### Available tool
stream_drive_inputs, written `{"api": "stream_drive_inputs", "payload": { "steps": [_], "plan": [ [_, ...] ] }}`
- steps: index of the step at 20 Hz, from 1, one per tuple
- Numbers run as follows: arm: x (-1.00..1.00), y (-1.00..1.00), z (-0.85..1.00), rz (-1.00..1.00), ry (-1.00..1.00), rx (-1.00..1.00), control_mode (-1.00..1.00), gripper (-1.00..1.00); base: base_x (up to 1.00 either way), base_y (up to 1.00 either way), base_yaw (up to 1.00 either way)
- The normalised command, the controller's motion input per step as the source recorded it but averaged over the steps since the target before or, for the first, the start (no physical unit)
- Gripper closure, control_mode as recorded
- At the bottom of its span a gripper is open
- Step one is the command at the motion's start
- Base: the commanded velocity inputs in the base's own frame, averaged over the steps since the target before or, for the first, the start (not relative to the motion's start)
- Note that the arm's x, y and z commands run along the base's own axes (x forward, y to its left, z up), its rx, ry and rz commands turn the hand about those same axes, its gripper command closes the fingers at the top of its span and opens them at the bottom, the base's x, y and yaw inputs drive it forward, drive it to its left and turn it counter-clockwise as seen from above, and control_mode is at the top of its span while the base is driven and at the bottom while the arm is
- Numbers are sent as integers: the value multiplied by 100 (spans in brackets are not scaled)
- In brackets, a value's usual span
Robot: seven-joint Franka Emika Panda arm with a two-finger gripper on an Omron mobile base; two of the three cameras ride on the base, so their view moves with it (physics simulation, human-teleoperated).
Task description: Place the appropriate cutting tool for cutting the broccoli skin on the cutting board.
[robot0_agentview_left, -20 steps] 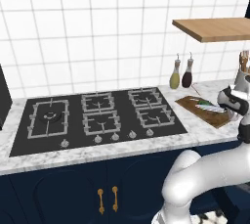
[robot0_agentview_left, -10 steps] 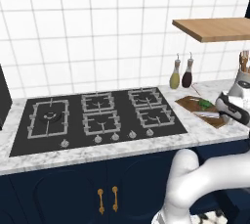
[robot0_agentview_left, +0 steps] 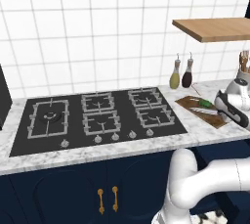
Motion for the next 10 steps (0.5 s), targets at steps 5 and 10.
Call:
{"api": "stream_drive_inputs", "payload": {
  "steps": [5,10],
  "plan": [
    [0,0,-19,2,0,0,-100,-100,0,0,0],
    [-41,0,37,0,0,0,-100,-100,0,0,0]
  ]
}}
